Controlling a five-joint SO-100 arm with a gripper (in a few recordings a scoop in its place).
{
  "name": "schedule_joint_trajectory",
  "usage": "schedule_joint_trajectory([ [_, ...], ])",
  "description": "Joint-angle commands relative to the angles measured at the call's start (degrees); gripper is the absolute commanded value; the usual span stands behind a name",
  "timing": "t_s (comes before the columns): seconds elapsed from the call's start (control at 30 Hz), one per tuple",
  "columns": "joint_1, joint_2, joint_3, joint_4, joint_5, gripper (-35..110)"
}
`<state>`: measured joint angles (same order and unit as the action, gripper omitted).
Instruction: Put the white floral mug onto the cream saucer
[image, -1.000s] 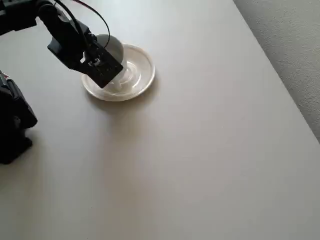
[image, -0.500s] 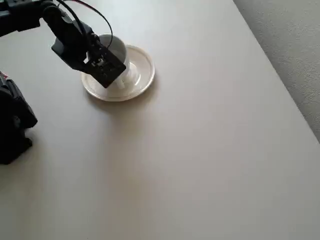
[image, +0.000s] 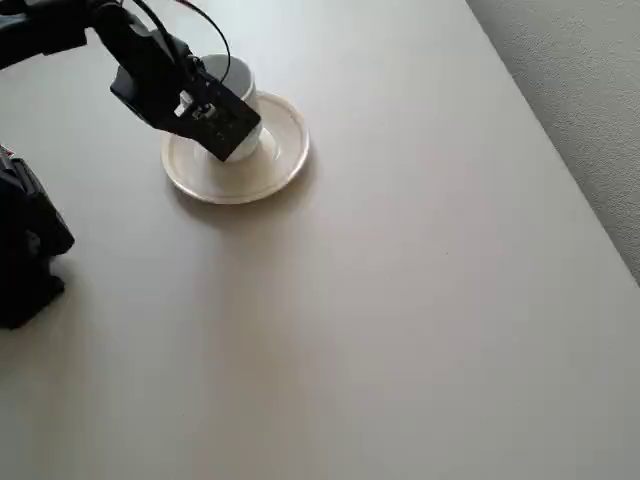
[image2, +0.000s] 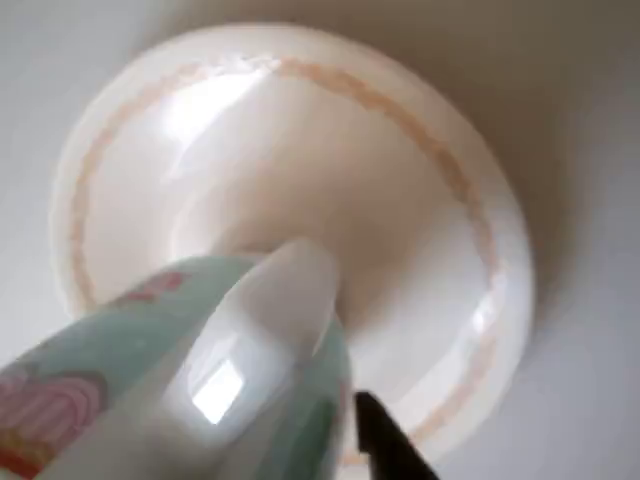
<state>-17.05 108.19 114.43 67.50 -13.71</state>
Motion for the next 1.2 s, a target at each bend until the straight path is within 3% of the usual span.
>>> schedule_joint_trajectory([
  [0.0, -0.1, -0.5, -3.5, -0.9, -0.4, 10],
  [0.3, 2.9, 5.4, -6.0, 2.6, -1.9, 10],
  [0.57, 7.8, 11.4, -23.5, 18.9, -2.1, 10],
  [0.73, 17.6, 19.8, -28.9, 28.0, -2.5, 8],
  [0.83, 26.9, 29.0, -23.5, 28.5, -2.5, -2],
  [0.93, 33.4, 40.6, -8.8, 22.5, -2.5, -2],
  [1.17, 34.0, 63.3, 29.4, 8.7, -2.1, -2],
])
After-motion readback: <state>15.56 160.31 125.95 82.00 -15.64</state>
